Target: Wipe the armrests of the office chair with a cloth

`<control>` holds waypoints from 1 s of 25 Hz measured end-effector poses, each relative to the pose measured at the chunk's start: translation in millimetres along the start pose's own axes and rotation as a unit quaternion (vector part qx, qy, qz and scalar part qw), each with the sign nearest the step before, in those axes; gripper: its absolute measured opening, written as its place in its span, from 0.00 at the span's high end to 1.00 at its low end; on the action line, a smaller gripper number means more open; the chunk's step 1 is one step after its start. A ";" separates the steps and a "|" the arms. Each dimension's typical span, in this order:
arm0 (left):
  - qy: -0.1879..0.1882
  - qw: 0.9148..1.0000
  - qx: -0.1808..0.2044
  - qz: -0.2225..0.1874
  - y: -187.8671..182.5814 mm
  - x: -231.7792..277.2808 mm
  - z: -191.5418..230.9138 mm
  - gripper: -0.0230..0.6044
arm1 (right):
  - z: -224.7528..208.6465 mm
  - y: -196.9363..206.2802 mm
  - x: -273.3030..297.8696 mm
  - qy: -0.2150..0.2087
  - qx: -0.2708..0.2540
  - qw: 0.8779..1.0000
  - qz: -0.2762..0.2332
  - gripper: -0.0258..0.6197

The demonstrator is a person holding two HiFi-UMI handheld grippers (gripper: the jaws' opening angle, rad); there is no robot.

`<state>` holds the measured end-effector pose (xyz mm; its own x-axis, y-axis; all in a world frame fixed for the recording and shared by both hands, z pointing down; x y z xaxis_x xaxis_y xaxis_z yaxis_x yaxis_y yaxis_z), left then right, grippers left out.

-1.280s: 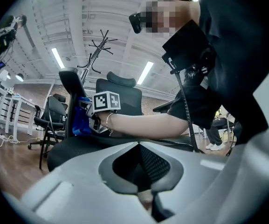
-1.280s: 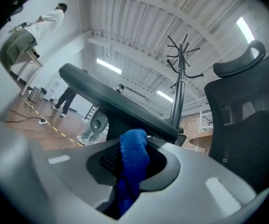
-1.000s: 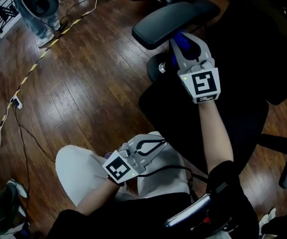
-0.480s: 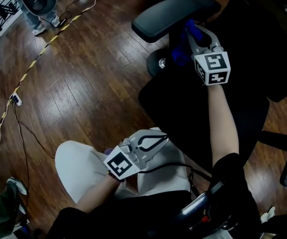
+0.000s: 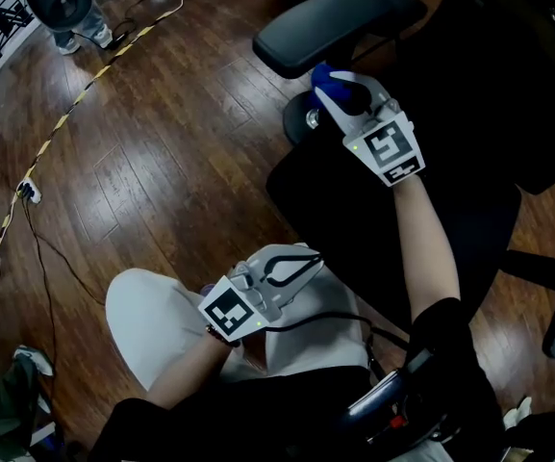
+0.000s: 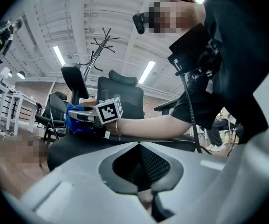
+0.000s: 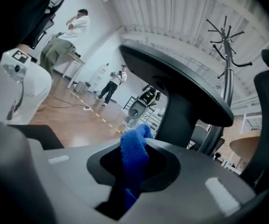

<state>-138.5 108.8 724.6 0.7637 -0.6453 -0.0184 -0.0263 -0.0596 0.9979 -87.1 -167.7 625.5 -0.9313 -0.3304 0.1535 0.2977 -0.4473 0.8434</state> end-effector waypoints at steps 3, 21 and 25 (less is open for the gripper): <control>-0.029 0.996 -0.050 -0.065 -6.6 -0.2 1.9 0.95 | -14.1 8.9 -7.1 -0.004 0.034 0.999 -0.011 0.87; -0.013 0.996 -0.062 -0.065 -4.8 -3.0 4.0 0.95 | -3.1 26.9 -3.0 -0.060 -0.027 0.991 0.113 0.87; -0.018 0.995 -0.068 -0.072 -5.4 0.0 6.1 0.95 | 9.1 21.7 7.7 -0.087 -0.058 0.986 0.126 0.87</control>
<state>-142.2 104.5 718.8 0.7299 -0.6642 -0.1619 0.1710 -0.0519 0.9839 -89.7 -172.4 649.7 -0.8433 -0.3005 0.4456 0.5374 -0.4650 0.7035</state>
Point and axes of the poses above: the fingertips, and each gripper's own axes: x forward along the fingers, z to its left, y out of its underside, the point moved 10 cm from there along -x, backward along the fingers, and after that the axes turned 2 degrees about x, right-handed, at the moved point
